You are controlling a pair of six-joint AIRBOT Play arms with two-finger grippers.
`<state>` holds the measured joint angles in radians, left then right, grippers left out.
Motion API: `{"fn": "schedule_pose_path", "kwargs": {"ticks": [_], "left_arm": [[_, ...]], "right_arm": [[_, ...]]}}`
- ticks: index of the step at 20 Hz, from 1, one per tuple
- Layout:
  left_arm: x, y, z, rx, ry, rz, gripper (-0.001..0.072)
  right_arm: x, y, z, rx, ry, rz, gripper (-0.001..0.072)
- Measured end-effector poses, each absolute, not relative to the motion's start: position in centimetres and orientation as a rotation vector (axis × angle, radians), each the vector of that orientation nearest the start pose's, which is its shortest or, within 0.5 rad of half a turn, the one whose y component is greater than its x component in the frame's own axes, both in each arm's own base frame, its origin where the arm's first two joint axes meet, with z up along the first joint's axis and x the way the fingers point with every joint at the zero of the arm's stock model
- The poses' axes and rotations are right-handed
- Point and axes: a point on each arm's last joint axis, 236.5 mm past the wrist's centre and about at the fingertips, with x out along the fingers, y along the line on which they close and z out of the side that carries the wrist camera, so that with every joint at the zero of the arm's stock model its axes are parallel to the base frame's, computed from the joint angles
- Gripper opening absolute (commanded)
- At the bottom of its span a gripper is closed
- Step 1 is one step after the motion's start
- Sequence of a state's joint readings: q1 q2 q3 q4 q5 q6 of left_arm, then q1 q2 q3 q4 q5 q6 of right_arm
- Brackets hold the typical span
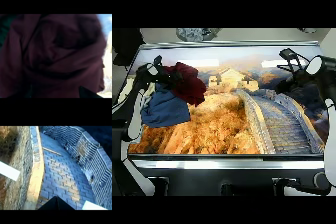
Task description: Fold the shirts.
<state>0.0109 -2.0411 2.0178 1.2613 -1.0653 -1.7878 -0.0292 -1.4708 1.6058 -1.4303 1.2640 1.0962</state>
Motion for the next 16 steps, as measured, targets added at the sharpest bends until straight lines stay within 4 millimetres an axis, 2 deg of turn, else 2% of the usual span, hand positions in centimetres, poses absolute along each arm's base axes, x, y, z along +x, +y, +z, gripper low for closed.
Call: {"fn": "schedule_pose_path", "kwargs": {"ticks": [1, 2, 3, 6, 7, 8, 9, 10, 12, 13, 14, 16], "left_arm": [[60.8, -6.1, -3.6, -0.501, 1.091, -0.048, 0.072], [61.1, -6.4, -4.1, -0.514, 1.084, -0.056, 0.072], [61.4, -6.7, -4.6, -0.527, 1.079, -0.061, 0.072], [62.1, -7.2, -5.8, -0.553, 1.063, -0.069, 0.0704], [62.1, -7.4, -6.3, -0.556, 1.066, -0.071, 0.0487], [62.1, -7.7, -6.6, -0.562, 1.069, -0.074, 0.022], [62.2, -7.9, -6.7, -0.569, 1.068, -0.076, 0.0088], [62.2, -8.0, -6.9, -0.573, 1.07, -0.077, 0.004], [62.3, -8.3, -6.8, -0.598, 1.069, -0.083, 0.0027], [62.4, -8.6, -6.1, -0.621, 1.058, -0.097, 0.0027], [62.7, -8.8, -4.9, -0.64, 1.037, -0.118, 0.0026], [63.7, -9.7, -0.1, -0.649, 0.94, -0.193, 0.0026]], "right_arm": [[46.6, 1.8, 8.7, -0.286, 1.081, 0.329, 0.0397], [46.6, 1.9, 8.7, -0.28, 1.08, 0.328, 0.0708], [46.6, 2.1, 8.7, -0.27, 1.08, 0.332, 0.069], [46.2, 2.8, 8.6, -0.243, 1.09, 0.352, 0.0697], [46.1, 3.0, 8.6, -0.236, 1.095, 0.359, 0.0697], [45.9, 3.2, 8.6, -0.227, 1.1, 0.368, 0.0697], [45.7, 3.5, 8.6, -0.216, 1.105, 0.378, 0.0697], [45.5, 3.7, 8.5, -0.208, 1.11, 0.386, 0.0697], [45.3, 4.1, 8.5, -0.193, 1.115, 0.402, 0.0692], [45.2, 4.2, 8.5, -0.191, 1.118, 0.407, 0.0687], [45.3, 4.3, 8.6, -0.195, 1.113, 0.413, 0.0685], [45.7, 4.3, 8.8, -0.219, 1.087, 0.42, 0.0676]]}}
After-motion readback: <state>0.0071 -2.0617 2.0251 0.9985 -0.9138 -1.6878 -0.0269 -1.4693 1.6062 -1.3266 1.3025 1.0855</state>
